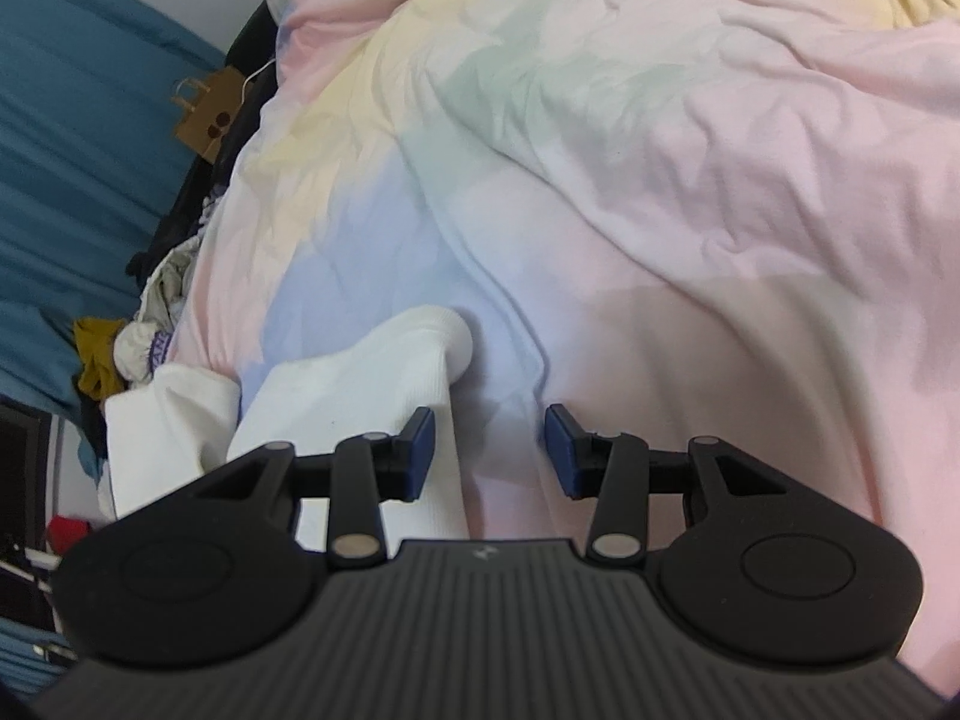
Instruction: Fold clothes
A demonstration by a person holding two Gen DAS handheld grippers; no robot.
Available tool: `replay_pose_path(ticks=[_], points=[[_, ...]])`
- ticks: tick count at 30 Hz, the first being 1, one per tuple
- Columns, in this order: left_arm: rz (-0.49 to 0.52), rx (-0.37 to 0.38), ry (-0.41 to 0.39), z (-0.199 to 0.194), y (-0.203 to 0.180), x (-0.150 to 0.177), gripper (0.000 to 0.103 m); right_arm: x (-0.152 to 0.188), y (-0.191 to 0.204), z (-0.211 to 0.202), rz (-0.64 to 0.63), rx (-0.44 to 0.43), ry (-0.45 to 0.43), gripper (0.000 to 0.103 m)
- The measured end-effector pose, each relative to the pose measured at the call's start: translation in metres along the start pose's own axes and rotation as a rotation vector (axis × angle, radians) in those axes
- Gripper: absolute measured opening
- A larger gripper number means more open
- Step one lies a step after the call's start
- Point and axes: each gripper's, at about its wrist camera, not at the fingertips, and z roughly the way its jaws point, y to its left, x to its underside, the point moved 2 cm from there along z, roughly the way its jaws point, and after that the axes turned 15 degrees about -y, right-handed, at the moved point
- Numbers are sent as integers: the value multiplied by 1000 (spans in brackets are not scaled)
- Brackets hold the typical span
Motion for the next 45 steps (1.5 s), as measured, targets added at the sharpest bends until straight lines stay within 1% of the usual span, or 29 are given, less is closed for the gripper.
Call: replay_pose_path(ticks=[5,8,12,13,15,17,18,21,22,23,25,26,29,32,34,36,37,39,40,41,43,45], points=[[-8,-3,0,3,4,-1,79,-1,-1,6,64,-56,10,44],[-18,-3,2,4,7,-1,79,-2,1,-1,83,-67,-13,44],[-20,-2,4,5,9,-1,80,-7,5,-9,91,-106,-54,44],[-21,-1,4,5,9,-1,80,-6,8,-6,83,-120,-42,44],[-24,-1,4,5,10,0,80,-1,14,4,53,-140,10,44],[-30,-3,5,7,9,1,80,10,18,17,8,-125,64,45],[-34,-3,5,7,9,1,80,13,20,21,-5,-118,71,44],[-40,-1,6,7,10,2,81,17,30,24,-79,-103,29,44],[-39,-1,6,7,10,2,81,18,34,23,-99,-101,13,41],[-38,0,7,7,10,2,81,18,37,22,-113,-104,1,31],[-29,-8,23,6,9,1,81,16,43,18,-137,-117,-19,14],[-25,-15,50,7,9,1,81,15,46,16,-152,-125,-36,10],[-9,-15,132,3,5,2,80,7,54,3,-149,-161,-93,9],[16,-52,171,-1,5,6,80,0,56,-12,-144,-198,-155,9],[31,-73,204,4,5,11,79,-2,58,-15,-141,-209,-168,9],[46,-85,218,11,2,14,75,-2,59,-15,-144,-213,-174,9],[54,-82,220,13,0,15,70,-3,60,-15,-149,-216,-177,9],[69,-66,218,17,-3,14,50,-3,60,-14,-158,-223,-183,9],[67,-62,213,17,-3,12,29,-3,59,-13,-160,-226,-189,8],[60,-64,208,16,-3,10,12,-4,59,-13,-160,-231,-192,8],[41,-39,198,11,-5,5,8,-4,58,-13,-158,-240,-194,8],[36,-7,174,1,-9,-2,7,-5,57,-13,-152,-247,-194,8]])
